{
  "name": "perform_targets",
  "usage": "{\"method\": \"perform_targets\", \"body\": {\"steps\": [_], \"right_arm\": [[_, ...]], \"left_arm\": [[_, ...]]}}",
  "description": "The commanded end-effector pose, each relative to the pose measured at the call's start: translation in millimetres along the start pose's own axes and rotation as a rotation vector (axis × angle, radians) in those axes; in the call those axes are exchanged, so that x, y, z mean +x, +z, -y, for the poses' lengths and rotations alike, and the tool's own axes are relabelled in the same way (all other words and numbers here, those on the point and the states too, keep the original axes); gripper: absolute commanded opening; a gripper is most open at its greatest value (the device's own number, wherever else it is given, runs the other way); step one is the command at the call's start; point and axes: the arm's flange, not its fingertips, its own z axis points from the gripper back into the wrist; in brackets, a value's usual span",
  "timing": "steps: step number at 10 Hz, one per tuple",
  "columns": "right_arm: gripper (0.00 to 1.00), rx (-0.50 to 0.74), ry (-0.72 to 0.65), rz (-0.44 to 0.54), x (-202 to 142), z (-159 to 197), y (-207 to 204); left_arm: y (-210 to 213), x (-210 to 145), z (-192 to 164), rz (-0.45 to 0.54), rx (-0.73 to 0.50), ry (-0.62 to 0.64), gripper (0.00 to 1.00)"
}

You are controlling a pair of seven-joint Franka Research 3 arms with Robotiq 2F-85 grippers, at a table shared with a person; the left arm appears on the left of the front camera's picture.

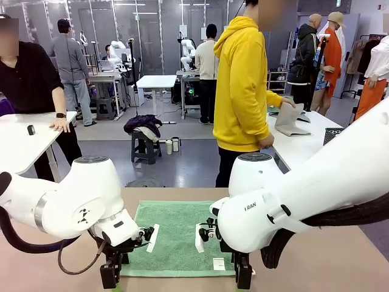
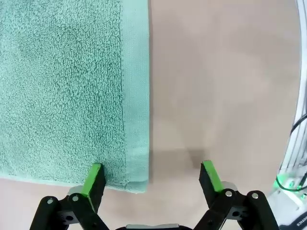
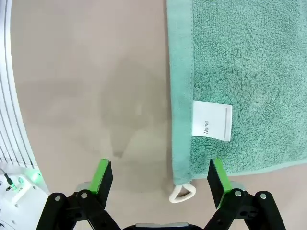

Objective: Fold the towels and place them in the basket.
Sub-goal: When a person lays out a Towel with hook on the table, fold it in half twice.

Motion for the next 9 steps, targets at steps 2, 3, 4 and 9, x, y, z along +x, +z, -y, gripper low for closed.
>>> {"method": "perform_targets", "body": {"steps": [2,3,4,9], "right_arm": [[1.0,0.025,0.018,0.01,3.7,16.7,-2.4],[1.0,0.038,0.014,0.013,3.3,20.8,-3.0],[1.0,0.047,0.013,0.019,3.1,22.4,-2.9],[0.0,0.042,0.003,0.004,1.8,22.5,-5.7]], "left_arm": [[-4.2,1.2,-6.3,0.004,-0.026,-0.023,1.0],[-3.8,0.6,-6.6,0.003,-0.026,-0.018,1.0],[-3.7,-0.3,-7.2,0.004,-0.027,-0.015,0.96],[-3.3,-3.8,-5.5,0.007,-0.013,0.0,0.0]]}}
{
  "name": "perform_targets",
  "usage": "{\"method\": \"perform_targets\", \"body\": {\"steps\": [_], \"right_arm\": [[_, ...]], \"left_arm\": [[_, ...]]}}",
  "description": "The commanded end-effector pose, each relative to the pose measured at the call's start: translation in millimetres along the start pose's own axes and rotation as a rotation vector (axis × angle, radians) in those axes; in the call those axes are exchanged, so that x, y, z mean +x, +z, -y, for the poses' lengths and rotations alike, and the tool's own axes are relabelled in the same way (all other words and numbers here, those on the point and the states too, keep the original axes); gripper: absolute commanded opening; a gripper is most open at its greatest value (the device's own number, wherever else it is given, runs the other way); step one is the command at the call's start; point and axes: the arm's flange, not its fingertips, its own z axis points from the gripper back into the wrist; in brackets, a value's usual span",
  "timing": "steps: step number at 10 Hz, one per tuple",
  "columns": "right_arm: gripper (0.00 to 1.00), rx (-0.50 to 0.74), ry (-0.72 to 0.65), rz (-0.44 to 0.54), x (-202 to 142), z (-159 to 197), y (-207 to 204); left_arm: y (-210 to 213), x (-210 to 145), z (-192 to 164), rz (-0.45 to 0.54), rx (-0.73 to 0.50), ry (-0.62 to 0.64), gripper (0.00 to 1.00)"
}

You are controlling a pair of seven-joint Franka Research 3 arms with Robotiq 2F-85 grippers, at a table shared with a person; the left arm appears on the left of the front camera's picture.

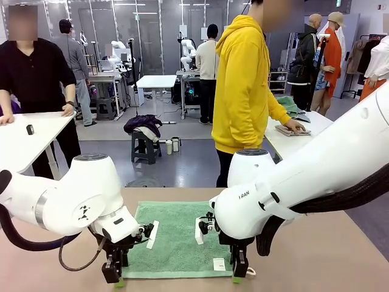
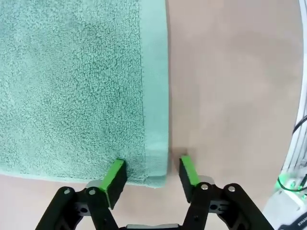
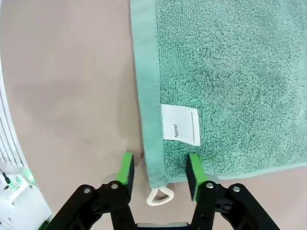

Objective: Fold the towels and place them in the basket.
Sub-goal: When a person lays out a Towel with hook on the table, fold it in half twice.

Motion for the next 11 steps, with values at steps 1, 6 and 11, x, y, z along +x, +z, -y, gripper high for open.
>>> {"method": "perform_targets", "body": {"steps": [1,6,11], "right_arm": [[0.0,0.023,0.007,-0.002,-1.3,-1.8,-5.2],[0.0,0.016,-0.013,-0.008,-4.4,-2.8,-4.2],[0.0,-0.003,-0.031,0.052,-1.7,-33.5,58.4]], "left_arm": [[-8.1,-2.8,1.0,0.001,-0.023,-0.013,0.18],[-4.9,-6.7,9.1,0.026,-0.008,-0.013,0.0],[56.6,-12.2,32.3,0.104,-0.068,-0.02,0.0]]}}
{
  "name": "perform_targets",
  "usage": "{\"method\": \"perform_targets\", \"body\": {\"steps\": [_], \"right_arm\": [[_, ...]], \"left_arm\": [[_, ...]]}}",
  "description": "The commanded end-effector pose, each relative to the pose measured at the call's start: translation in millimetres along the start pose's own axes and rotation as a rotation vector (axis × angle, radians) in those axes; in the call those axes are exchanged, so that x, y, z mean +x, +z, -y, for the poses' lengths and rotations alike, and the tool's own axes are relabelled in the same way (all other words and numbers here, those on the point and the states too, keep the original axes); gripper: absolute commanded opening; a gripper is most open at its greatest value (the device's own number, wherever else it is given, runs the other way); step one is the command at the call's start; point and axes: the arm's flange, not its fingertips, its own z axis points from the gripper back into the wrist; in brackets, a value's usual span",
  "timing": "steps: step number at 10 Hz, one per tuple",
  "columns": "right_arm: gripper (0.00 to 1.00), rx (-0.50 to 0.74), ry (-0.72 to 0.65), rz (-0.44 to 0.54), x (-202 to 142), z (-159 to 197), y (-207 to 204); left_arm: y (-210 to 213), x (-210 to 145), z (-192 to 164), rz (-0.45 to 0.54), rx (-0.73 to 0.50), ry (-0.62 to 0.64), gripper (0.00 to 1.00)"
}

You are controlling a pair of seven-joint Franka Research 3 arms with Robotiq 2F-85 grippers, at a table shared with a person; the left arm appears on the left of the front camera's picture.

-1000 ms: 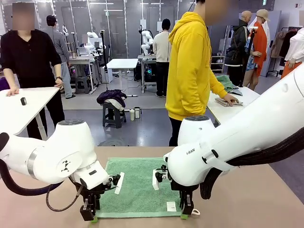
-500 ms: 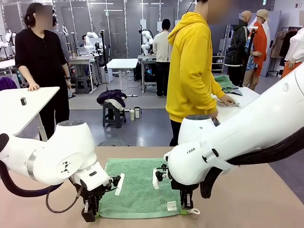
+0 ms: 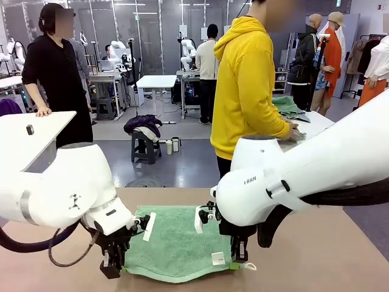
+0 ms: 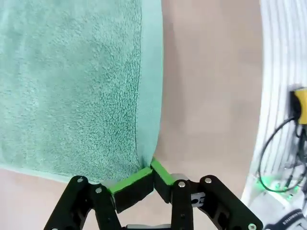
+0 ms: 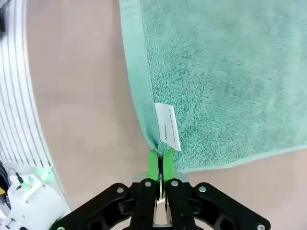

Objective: Fold the towels and place them in the basket.
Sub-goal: When a person lays out a Towel with hook on the table, fold it in half twice.

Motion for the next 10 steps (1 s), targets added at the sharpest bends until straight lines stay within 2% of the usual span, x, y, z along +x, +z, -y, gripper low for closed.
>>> {"method": "perform_targets", "body": {"steps": [1,4,7,8,10], "right_arm": [[0.0,0.0,0.002,0.025,-3.1,-20.1,20.6],[0.0,-0.005,-0.005,0.02,-1.5,-34.7,44.0],[0.0,-0.016,-0.025,0.037,4.6,-24.2,54.9],[0.0,-0.023,0.016,0.027,2.2,-31.0,51.7],[0.0,-0.023,0.016,0.027,2.2,-31.0,51.7]], "left_arm": [[24.3,-11.1,12.5,0.008,-0.066,-0.026,0.0],[41.7,-8.0,11.8,0.009,-0.142,-0.027,0.0],[60.4,1.6,2.4,0.034,-0.076,-0.013,0.0],[47.7,-4.8,9.3,0.004,-0.097,-0.003,0.0],[47.7,-4.8,9.3,0.004,-0.097,-0.003,0.0]]}}
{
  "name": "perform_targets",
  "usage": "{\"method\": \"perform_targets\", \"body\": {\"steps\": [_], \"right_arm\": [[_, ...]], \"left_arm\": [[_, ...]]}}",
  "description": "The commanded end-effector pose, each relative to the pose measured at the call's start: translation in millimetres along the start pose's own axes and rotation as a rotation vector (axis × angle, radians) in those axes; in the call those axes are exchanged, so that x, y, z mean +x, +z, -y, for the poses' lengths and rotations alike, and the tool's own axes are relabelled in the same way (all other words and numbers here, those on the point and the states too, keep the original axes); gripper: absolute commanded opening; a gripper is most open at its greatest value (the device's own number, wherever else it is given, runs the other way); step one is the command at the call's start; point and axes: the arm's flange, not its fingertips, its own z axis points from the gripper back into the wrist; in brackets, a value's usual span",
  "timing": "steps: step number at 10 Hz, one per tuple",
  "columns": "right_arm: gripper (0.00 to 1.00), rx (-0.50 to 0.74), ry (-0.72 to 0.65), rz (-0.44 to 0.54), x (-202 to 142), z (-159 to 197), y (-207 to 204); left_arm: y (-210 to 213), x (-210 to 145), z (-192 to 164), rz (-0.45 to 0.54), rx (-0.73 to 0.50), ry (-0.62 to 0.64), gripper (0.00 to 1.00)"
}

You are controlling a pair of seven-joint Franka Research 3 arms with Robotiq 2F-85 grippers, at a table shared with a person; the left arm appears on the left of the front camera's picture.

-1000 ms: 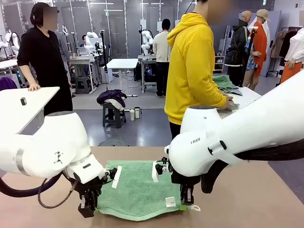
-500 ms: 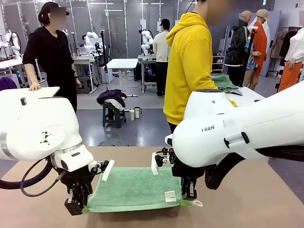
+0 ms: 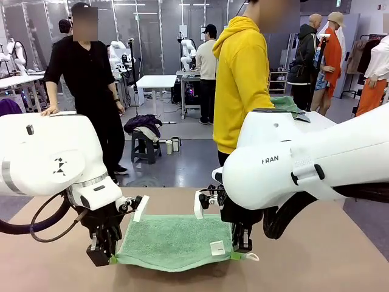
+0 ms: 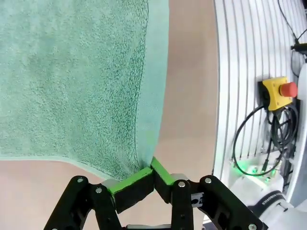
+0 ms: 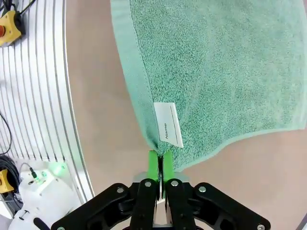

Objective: Fold the towels and place them in the basket.
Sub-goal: When a person lays out a Towel with hook on the table, fold it in half twice.

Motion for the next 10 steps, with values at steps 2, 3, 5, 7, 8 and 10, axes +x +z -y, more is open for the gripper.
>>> {"method": "perform_targets", "body": {"steps": [2,3,5,7,8,10], "right_arm": [[0.0,0.0,0.003,-0.003,0.4,-0.8,-0.8],[0.04,0.001,0.002,0.0,0.5,-0.7,-0.4],[0.04,0.038,-0.046,0.046,16.0,37.8,11.7],[0.04,0.093,-0.074,0.091,27.5,79.5,15.2],[0.04,0.101,-0.082,0.079,33.0,100.6,14.2],[0.04,0.107,-0.11,0.016,42.3,139.5,8.2]], "left_arm": [[-2.7,-1.8,1.9,-0.003,-0.005,0.001,0.0],[-2.1,-1.1,0.8,-0.002,-0.004,0.001,0.0],[14.1,7.2,-39.9,0.042,-0.041,-0.043,0.0],[26.2,11.6,-77.9,0.094,-0.117,-0.047,0.0],[29.1,11.4,-94.7,0.1,-0.123,-0.021,0.0],[28.0,13.6,-139.8,0.082,-0.117,0.051,0.0]]}}
